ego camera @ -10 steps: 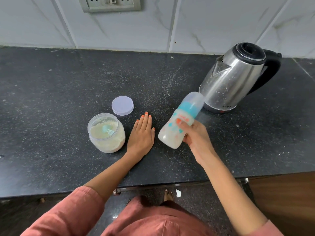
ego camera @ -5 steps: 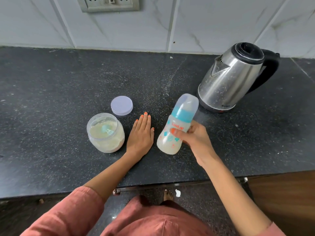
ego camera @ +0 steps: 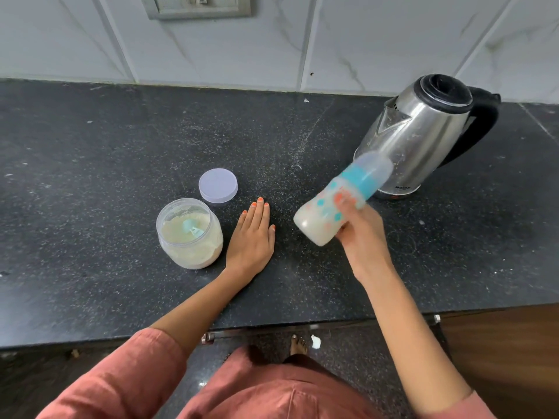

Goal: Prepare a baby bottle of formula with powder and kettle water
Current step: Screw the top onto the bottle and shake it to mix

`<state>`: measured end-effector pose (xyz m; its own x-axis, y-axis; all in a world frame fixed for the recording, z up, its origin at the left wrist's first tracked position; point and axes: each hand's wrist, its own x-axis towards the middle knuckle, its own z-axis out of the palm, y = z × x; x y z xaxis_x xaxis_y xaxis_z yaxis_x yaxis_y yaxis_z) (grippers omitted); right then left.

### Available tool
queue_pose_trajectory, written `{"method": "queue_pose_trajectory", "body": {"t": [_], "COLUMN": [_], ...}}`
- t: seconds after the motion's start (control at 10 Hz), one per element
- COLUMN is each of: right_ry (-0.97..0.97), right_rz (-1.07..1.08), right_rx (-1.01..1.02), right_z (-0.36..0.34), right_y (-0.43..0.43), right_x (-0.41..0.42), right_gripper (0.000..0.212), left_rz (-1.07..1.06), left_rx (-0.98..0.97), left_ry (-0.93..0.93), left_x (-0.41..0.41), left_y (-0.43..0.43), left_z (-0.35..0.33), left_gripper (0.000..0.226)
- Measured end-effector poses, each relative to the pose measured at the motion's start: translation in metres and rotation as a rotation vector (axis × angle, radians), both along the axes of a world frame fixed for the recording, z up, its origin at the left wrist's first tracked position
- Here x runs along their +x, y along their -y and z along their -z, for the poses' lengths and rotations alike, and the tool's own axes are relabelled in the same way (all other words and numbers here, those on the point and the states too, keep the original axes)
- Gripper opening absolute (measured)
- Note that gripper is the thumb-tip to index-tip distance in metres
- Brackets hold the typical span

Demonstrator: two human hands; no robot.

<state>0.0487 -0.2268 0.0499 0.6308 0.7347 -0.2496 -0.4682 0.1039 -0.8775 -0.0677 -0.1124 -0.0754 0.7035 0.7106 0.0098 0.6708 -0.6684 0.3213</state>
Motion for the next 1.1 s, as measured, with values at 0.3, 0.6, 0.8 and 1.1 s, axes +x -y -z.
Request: {"method": "queue_pose_trajectory", "body": {"t": [0.3, 0.6, 0.8, 1.1], "right_ry": [-0.336, -1.041, -0.947, 0.043], "right_rz": [-0.061, -0.236, -0.32, -0.037], "right_rx": [0.099, 0.274, 0.223, 0.02], "right_z": [0.003, 0.016, 0.014, -0.004], "right_y": [0.001, 0.003, 0.005, 0.006], "right_x": [0.0, 0.01, 0.012, 0.02], "right_gripper": [0.024, 0.052, 0.069, 0.059], "left_rz": [-0.005, -0.005, -0.005, -0.003], "left_rx": [0.001, 0.02, 0.005, 0.014], "left_ry": [0.006, 0.003, 0.006, -0.005], "left_x": [0.001, 0.001, 0.0, 0.0], "left_y": [0.0, 0.0, 0.0, 0.0], "left_z": [0.001, 0.003, 0.001, 0.002], "left_gripper": [0.052, 0.054, 0.052, 0.052]}}
